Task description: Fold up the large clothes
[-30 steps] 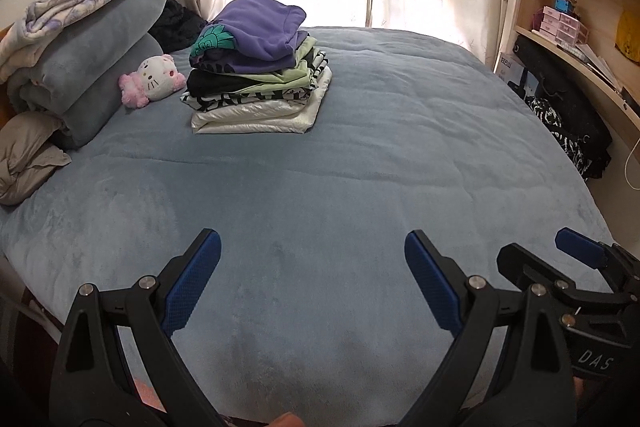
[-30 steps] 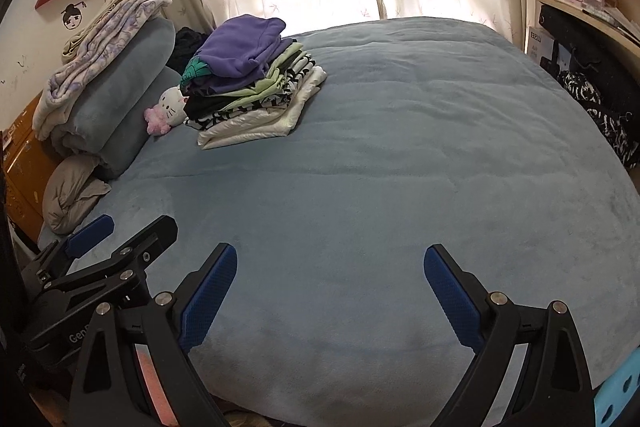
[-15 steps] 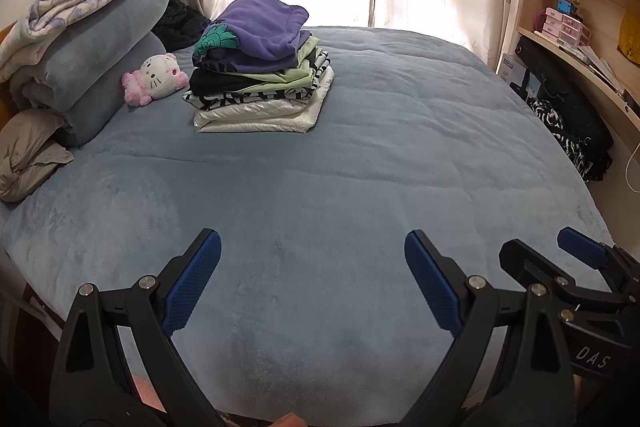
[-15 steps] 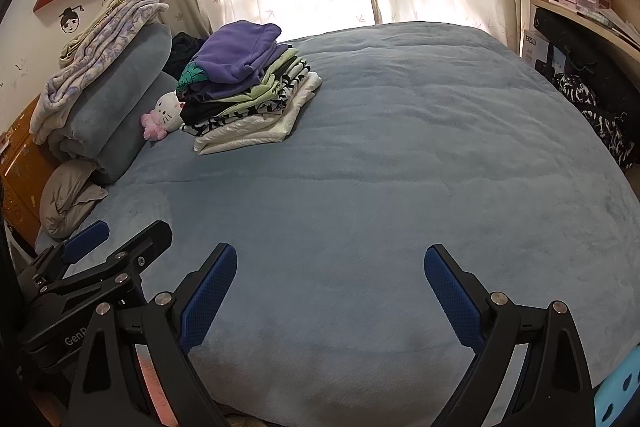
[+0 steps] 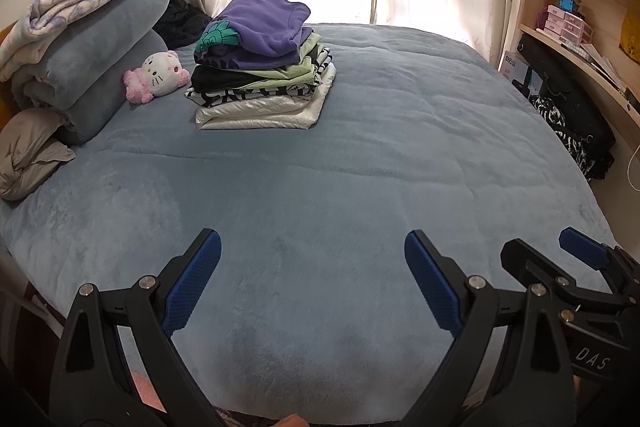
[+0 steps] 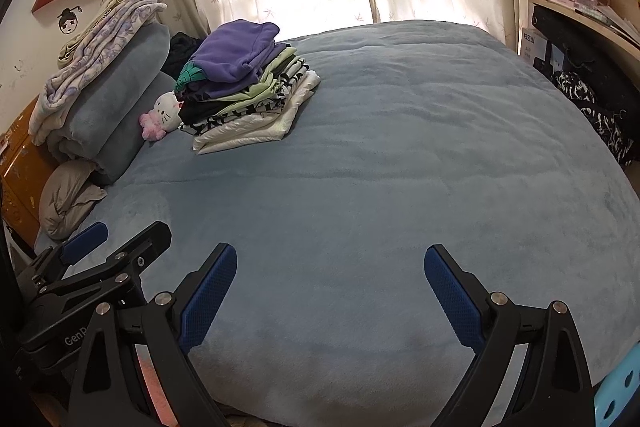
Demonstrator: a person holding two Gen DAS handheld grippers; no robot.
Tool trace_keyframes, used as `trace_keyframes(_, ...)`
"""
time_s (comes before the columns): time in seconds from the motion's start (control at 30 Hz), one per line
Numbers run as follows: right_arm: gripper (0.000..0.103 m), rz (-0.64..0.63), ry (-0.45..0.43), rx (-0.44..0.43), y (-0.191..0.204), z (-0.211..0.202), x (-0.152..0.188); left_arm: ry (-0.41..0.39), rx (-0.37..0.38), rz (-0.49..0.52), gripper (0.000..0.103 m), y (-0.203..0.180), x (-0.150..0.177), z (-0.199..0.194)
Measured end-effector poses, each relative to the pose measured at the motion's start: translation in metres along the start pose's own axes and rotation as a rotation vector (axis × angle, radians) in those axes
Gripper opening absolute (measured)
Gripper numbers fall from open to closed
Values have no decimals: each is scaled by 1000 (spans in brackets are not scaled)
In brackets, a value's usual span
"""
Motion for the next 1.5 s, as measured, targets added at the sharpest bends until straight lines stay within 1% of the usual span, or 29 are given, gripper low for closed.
trace_keyframes(0.7,96,-3,2,-2,-3,1,-1,-1,-3,11,92,2,4,5)
trace_keyframes(1.33,96,11,7,5,-2,2,5,3,-11,30,92,4,3,10)
trace_keyframes(1.5,96,15,14,5,0,4,10,22,-2,29,92,6,3,13)
Point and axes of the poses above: each gripper's, at about its wrist camera, not at the fingertips, and z roughly the way its jaws point, y to its left, x to its underside, the point moved 6 cm from there along z, roughly the way its jaws point, and after that the axes turned 10 degrees about y, right-handed, at the moved point
